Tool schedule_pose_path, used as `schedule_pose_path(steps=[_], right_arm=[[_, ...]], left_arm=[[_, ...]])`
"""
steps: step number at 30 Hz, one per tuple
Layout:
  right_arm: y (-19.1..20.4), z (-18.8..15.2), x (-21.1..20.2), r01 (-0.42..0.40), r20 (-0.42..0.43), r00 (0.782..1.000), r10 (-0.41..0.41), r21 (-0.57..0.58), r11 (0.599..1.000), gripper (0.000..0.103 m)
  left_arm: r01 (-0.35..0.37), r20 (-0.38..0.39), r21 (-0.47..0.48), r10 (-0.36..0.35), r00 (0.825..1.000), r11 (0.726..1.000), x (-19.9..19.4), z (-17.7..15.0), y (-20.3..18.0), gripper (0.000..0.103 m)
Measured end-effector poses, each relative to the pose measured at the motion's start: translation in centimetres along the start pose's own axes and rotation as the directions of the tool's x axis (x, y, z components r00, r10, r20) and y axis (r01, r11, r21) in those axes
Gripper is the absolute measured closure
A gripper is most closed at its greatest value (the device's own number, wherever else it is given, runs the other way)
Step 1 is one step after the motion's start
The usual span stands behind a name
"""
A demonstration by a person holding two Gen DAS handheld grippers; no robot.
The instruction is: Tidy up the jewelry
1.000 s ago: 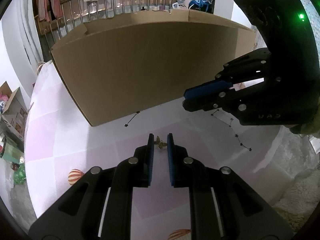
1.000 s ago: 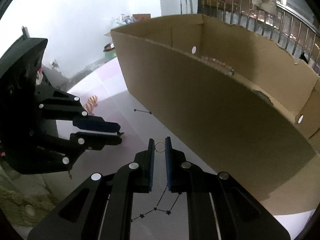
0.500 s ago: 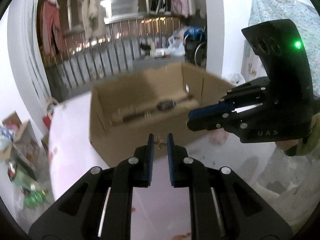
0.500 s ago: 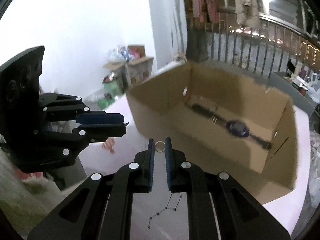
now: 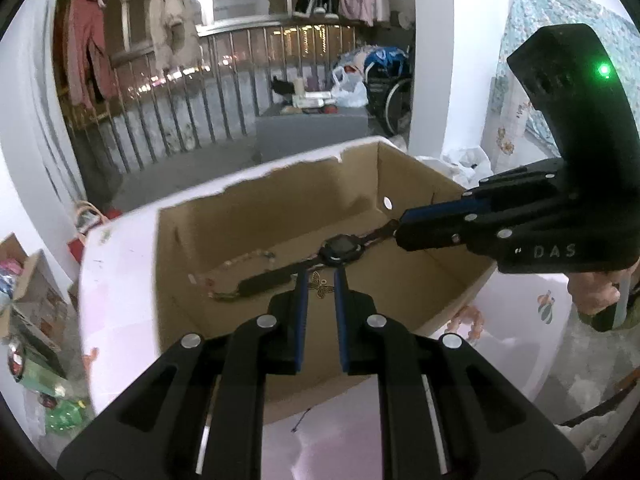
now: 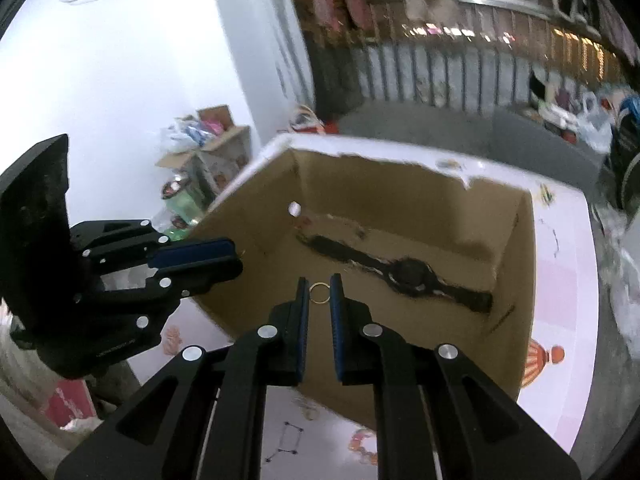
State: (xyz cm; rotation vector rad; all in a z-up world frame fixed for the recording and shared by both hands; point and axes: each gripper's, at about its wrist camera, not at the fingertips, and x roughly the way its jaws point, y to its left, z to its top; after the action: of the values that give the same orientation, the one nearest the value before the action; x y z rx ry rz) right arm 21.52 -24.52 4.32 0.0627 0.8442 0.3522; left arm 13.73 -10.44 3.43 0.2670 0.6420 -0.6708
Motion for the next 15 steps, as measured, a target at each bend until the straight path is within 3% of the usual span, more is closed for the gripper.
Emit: schedule_pose_path(steps=[7, 9, 15], right_arm=[[-2.0, -0.3, 2.3, 0.018, -0.065, 0.998, -0.014, 0.055, 0.998, 0.091], [-2.5, -0.4, 2.6, 0.018, -0.067, 0.998, -0.014, 0.062, 0.998, 0.087], [-3.3, -0.7, 1.5, 0.027, -0.035, 0.999, -0.024, 0.087, 0.996, 0.080]], left_arm=[[0.042, -0.089, -0.017, -0.044, 0.995, 0.999, 4.1, -0.1, -0.1, 0.089], [0.047, -0.096, -0.028, -0.050, 0.994, 0.998, 4.6, -0.3, 0.1, 0.080], [0.062, -0.073, -0.079, -0.068, 0.995, 0.995, 4.3, -0.1, 0.9, 0.073]])
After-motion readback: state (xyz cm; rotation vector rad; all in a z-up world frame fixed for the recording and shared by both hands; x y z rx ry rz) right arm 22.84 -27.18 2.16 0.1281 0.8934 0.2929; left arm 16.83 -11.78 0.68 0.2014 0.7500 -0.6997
